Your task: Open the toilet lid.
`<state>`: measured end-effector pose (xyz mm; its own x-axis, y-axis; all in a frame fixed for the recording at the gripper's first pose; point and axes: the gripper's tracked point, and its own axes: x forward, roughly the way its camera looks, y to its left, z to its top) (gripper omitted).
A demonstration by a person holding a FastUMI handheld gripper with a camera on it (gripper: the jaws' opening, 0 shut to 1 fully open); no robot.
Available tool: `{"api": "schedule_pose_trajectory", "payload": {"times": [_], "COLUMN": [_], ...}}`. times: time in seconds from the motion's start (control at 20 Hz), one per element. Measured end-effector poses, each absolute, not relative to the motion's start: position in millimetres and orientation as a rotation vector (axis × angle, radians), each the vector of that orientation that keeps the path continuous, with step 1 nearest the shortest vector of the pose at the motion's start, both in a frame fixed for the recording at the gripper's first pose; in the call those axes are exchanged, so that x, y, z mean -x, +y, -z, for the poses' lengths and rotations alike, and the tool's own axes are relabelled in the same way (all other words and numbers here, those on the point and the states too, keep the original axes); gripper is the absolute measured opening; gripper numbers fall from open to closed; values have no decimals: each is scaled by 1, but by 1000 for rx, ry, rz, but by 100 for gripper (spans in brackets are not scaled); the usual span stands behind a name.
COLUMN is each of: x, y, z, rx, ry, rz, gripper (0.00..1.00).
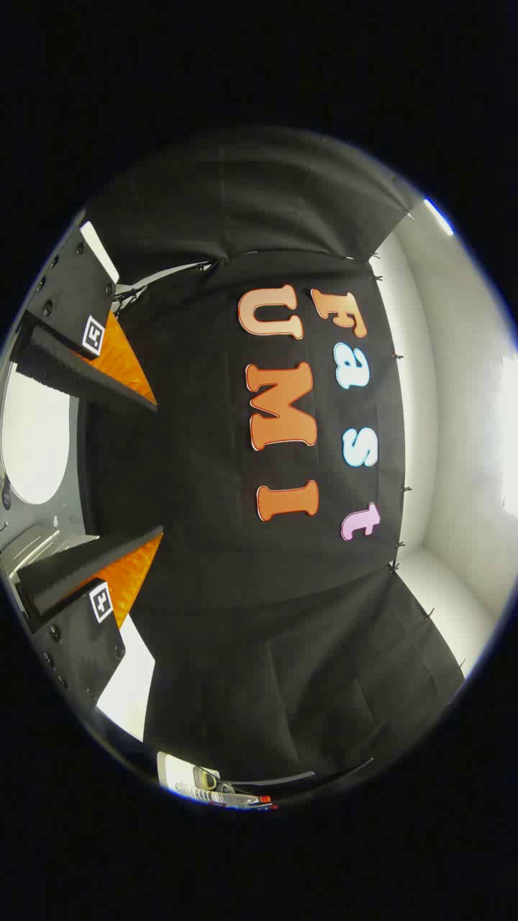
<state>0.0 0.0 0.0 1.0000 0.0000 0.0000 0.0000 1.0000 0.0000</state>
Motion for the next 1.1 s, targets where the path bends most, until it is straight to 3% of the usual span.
{"api": "schedule_pose_trajectory", "payload": {"times": [1.1], "x": [-3], "y": [6], "z": [27], "rx": [34], "ry": [19], "rz": [-2], "gripper": [98]}}
